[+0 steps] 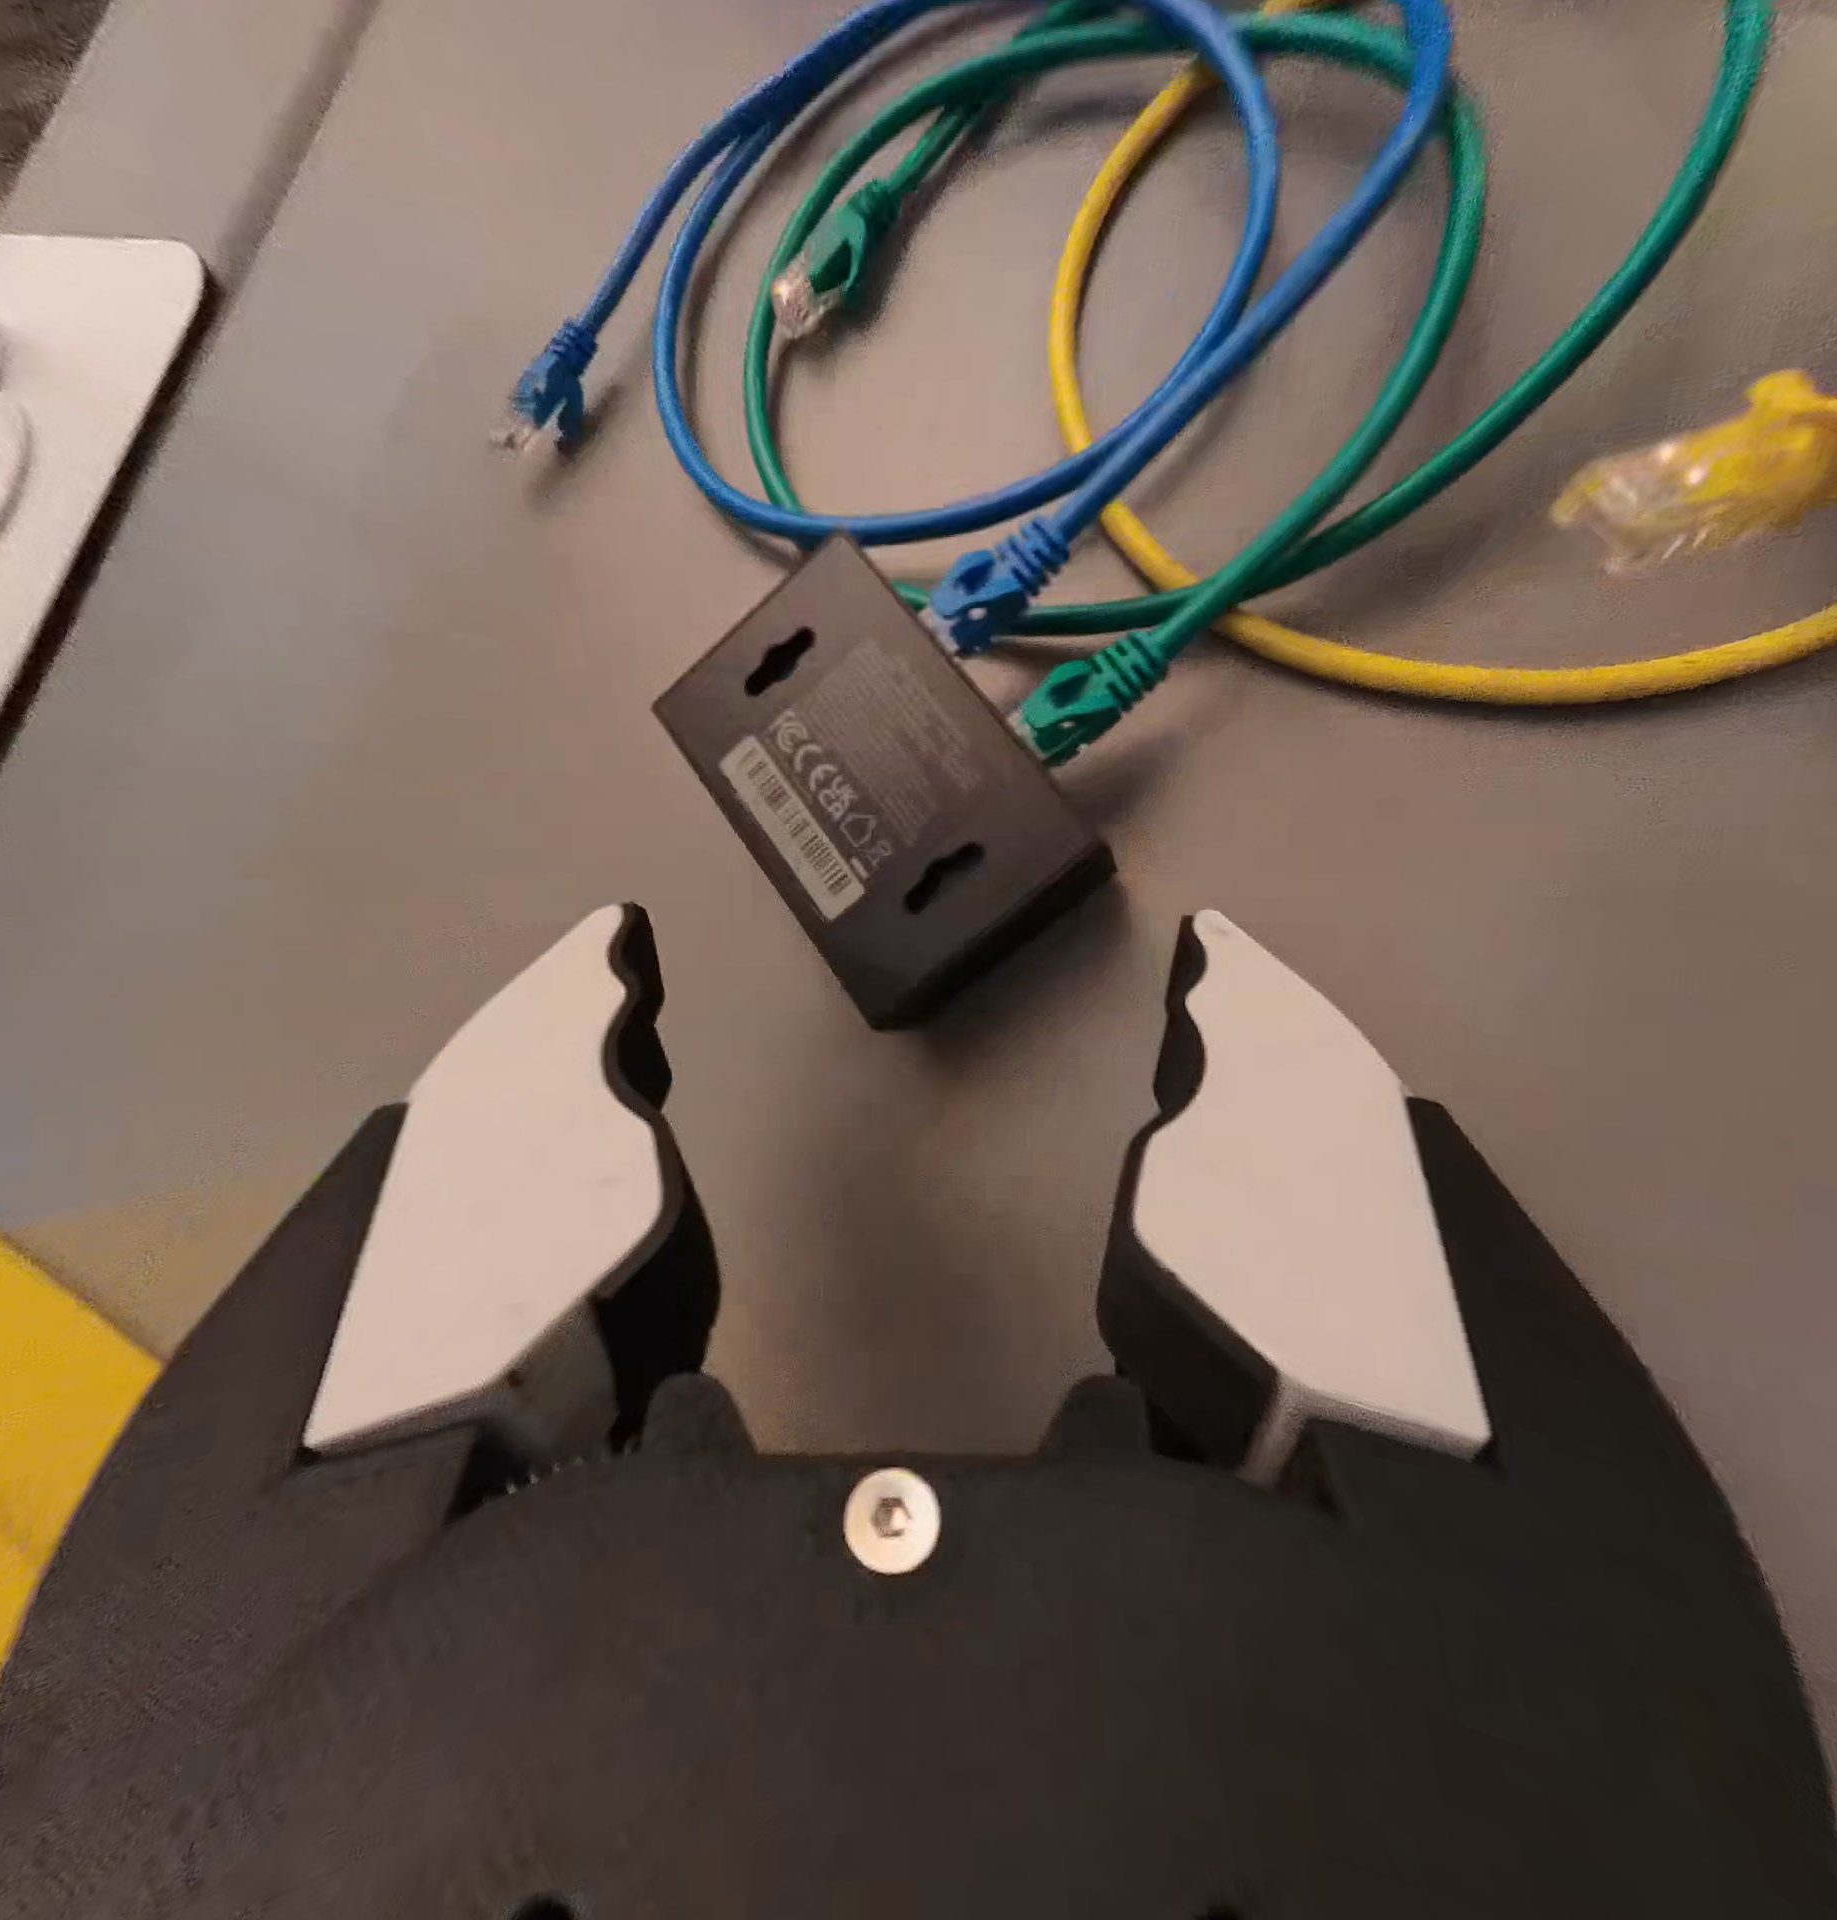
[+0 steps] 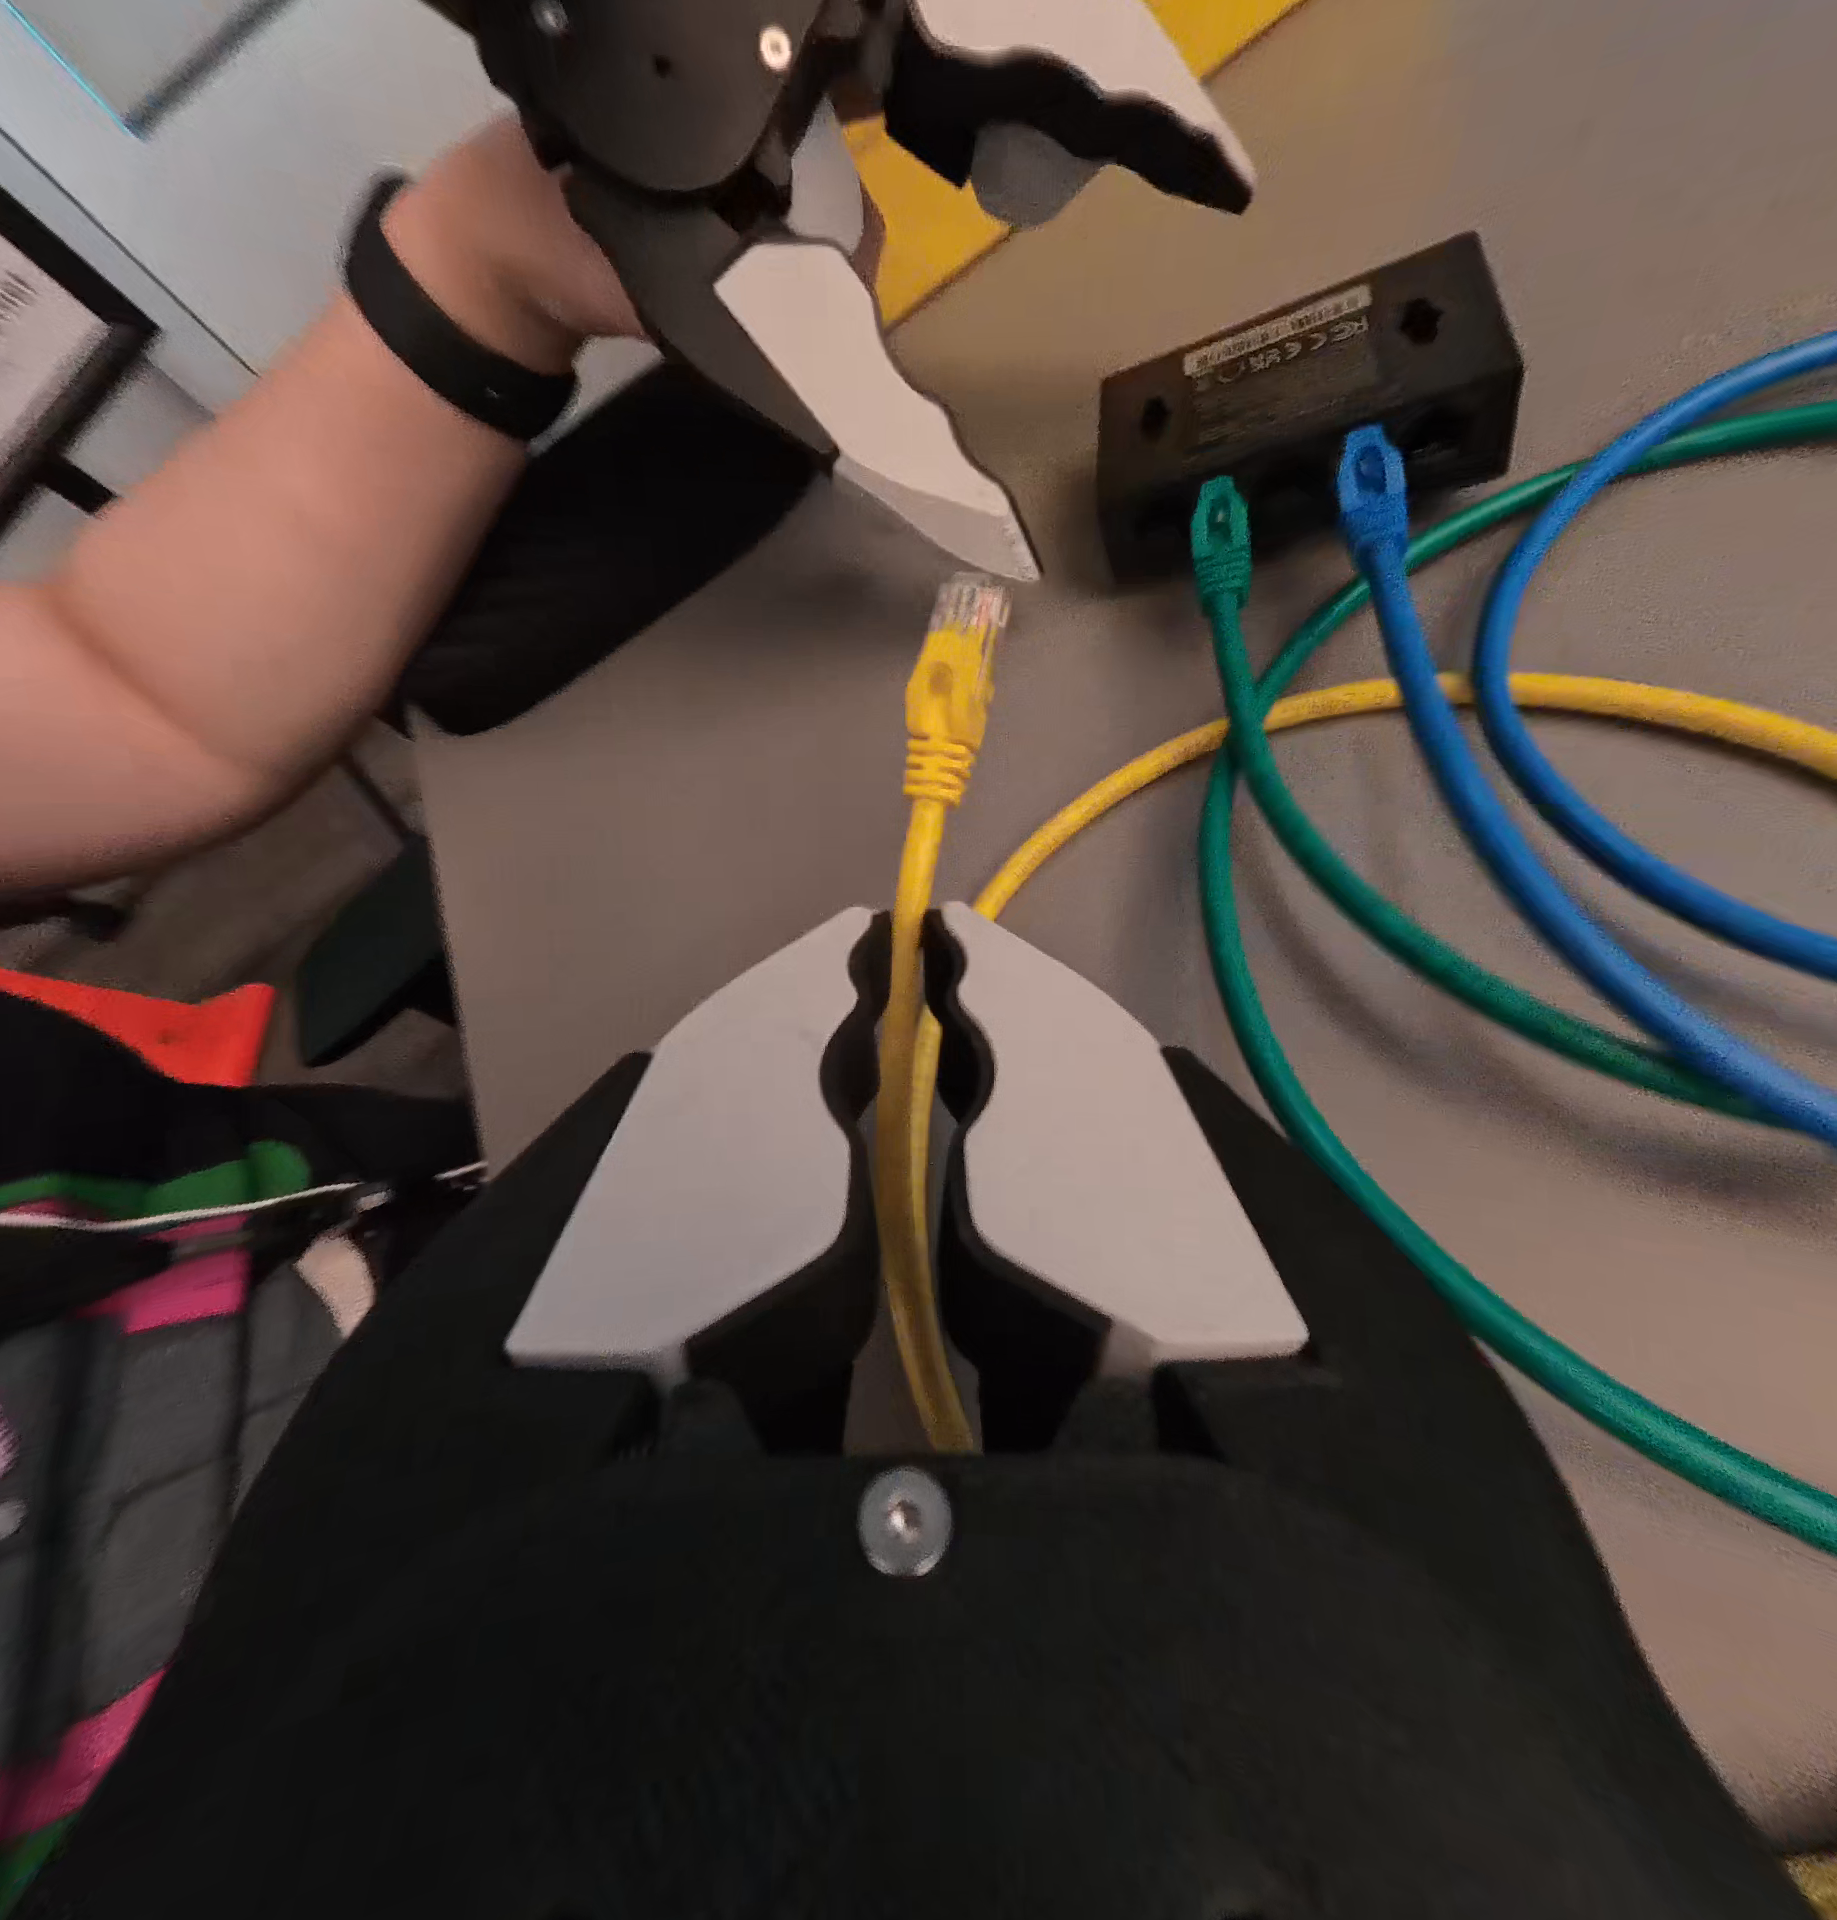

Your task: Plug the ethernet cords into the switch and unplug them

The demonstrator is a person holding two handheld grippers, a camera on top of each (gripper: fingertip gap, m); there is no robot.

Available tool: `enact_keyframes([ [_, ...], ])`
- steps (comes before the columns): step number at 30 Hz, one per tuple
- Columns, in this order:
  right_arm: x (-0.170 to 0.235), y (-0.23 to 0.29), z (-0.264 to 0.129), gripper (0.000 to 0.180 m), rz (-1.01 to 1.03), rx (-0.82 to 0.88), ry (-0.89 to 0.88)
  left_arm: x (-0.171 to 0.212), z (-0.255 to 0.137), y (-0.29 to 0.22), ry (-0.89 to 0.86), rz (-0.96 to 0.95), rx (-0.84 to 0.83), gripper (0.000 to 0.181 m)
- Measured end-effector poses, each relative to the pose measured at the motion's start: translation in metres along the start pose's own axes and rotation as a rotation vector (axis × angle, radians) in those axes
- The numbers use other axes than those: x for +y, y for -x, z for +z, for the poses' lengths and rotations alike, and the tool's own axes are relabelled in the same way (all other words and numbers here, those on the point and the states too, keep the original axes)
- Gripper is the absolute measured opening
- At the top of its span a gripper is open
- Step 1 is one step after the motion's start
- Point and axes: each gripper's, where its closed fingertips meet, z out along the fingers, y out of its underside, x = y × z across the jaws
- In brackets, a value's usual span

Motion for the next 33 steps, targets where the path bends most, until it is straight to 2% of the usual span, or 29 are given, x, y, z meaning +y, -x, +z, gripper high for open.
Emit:
enact_keyframes([
  [1, -0.002, 0.006, -0.006, 0.007, 0.008, -0.052, -0.024, -0.005, -0.005, -0.002, -0.037, -0.030, 0.020, 0.092],
  [3, -0.005, 0.018, -0.018, 0.007, 0.000, -0.143, -0.067, -0.030, -0.019, -0.017, -0.155, -0.073, 0.095, 0.089],
  [6, -0.008, 0.026, -0.034, 0.007, -0.042, -0.189, -0.090, -0.075, -0.041, -0.067, -0.347, -0.070, 0.304, 0.069],
  [8, -0.012, 0.033, -0.041, 0.006, -0.080, -0.214, -0.097, -0.095, -0.047, -0.097, -0.414, -0.057, 0.410, 0.066],
  [11, -0.013, 0.034, -0.044, 0.007, -0.155, -0.196, -0.069, -0.108, -0.042, -0.118, -0.410, -0.054, 0.493, 0.064],
  [13, -0.013, 0.035, -0.044, 0.007, -0.172, -0.194, -0.064, -0.114, -0.043, -0.126, -0.416, -0.078, 0.562, 0.054],
  [15, -0.012, 0.034, -0.045, 0.007, -0.178, -0.190, -0.066, -0.115, -0.046, -0.133, -0.421, -0.094, 0.649, 0.024],
  [16, -0.012, 0.033, -0.045, 0.007, -0.179, -0.186, -0.066, -0.116, -0.048, -0.137, -0.422, -0.106, 0.692, 0.017],
  [21, -0.009, 0.027, -0.046, 0.007, -0.196, -0.172, -0.058, -0.122, -0.045, -0.137, -0.425, -0.124, 0.697, 0.013],
  [23, -0.024, 0.020, -0.052, 0.007, -0.215, -0.104, -0.165, -0.135, -0.048, -0.123, -0.483, -0.179, 0.641, 0.013],
  [25, -0.047, 0.015, -0.072, 0.012, -0.294, 0.061, -0.352, -0.150, -0.056, -0.108, -0.557, -0.252, 0.627, 0.012],
  [27, -0.065, 0.049, -0.094, 0.004, -0.450, 0.104, -0.611, -0.161, -0.061, -0.095, -0.591, -0.305, 0.609, 0.011],
  [28, -0.066, 0.073, -0.093, 0.000, -0.488, 0.053, -0.717, -0.166, -0.063, -0.093, -0.597, -0.318, 0.623, 0.012],
  [30, -0.057, 0.087, -0.059, 0.003, -0.360, -0.024, -0.705, -0.178, -0.068, -0.094, -0.612, -0.329, 0.650, 0.011],
  [33, -0.064, 0.056, -0.025, 0.023, -0.109, 0.026, -0.787, -0.197, -0.078, -0.102, -0.641, -0.298, 0.651, 0.011],
])
